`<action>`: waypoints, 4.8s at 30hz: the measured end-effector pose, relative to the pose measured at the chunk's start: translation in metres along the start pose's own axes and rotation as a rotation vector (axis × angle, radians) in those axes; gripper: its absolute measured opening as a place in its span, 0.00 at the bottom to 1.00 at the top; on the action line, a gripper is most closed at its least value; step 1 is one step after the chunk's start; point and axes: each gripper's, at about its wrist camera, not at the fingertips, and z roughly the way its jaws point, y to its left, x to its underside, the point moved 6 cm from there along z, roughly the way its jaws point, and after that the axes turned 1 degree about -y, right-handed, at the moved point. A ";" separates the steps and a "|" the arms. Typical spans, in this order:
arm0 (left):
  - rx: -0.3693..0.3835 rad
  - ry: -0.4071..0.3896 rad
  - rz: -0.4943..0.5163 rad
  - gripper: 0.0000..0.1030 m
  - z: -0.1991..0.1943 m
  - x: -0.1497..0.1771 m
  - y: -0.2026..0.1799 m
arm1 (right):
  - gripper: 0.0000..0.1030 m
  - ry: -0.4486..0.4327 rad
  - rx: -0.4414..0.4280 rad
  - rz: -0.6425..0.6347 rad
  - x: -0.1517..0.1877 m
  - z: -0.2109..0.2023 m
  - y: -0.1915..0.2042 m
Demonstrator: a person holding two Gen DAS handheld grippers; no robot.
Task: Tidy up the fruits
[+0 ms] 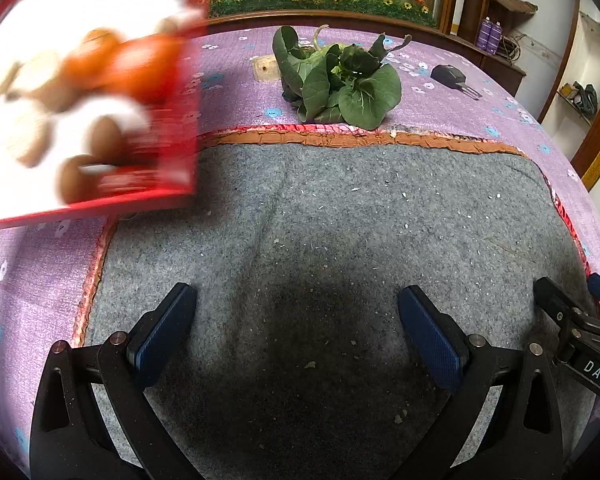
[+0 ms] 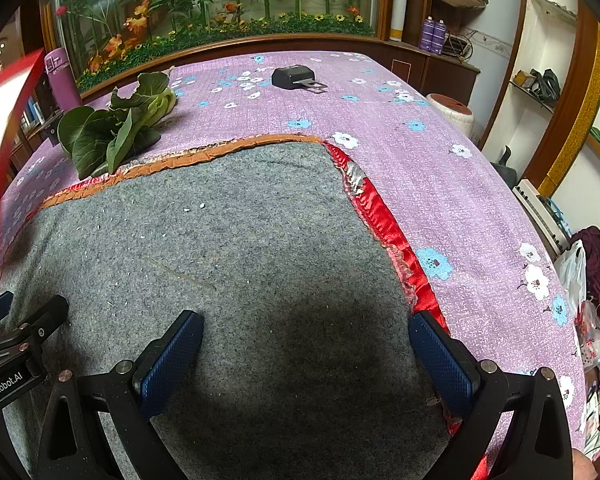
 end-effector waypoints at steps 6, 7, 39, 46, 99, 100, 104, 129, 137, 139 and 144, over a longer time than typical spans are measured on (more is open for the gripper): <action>0.000 0.000 0.000 1.00 0.000 0.000 0.000 | 1.00 0.000 0.000 -0.001 0.000 0.000 0.000; 0.000 0.000 0.000 1.00 -0.001 0.000 0.001 | 1.00 0.000 0.000 0.000 0.000 0.000 0.000; 0.002 0.001 0.000 1.00 -0.001 -0.002 0.003 | 1.00 0.000 -0.001 0.001 0.000 0.000 0.000; 0.001 0.001 0.000 1.00 -0.001 -0.002 0.003 | 1.00 0.000 0.000 0.000 0.000 0.000 0.000; -0.135 -0.215 -0.069 1.00 -0.089 -0.001 0.032 | 0.98 0.027 -0.019 -0.002 0.003 -0.007 0.001; -0.146 -0.245 -0.073 1.00 -0.100 -0.001 0.035 | 0.97 0.020 -0.040 -0.004 0.003 -0.014 0.000; -0.167 -0.309 -0.094 1.00 -0.138 0.002 0.044 | 0.95 -0.087 -0.103 -0.025 0.001 -0.056 -0.001; -0.141 -0.243 -0.048 0.95 -0.153 0.036 0.058 | 0.65 -0.164 -0.366 -0.148 0.029 -0.113 0.052; -0.083 -0.170 0.007 0.84 -0.130 0.042 0.052 | 0.41 -0.041 -0.372 -0.172 0.035 -0.072 0.077; -0.050 -0.165 0.038 0.84 -0.129 0.041 0.041 | 0.41 -0.028 -0.385 -0.137 0.033 -0.066 0.070; 0.037 -0.148 0.135 0.84 -0.125 0.037 -0.002 | 0.41 -0.026 -0.496 -0.069 0.032 -0.071 0.036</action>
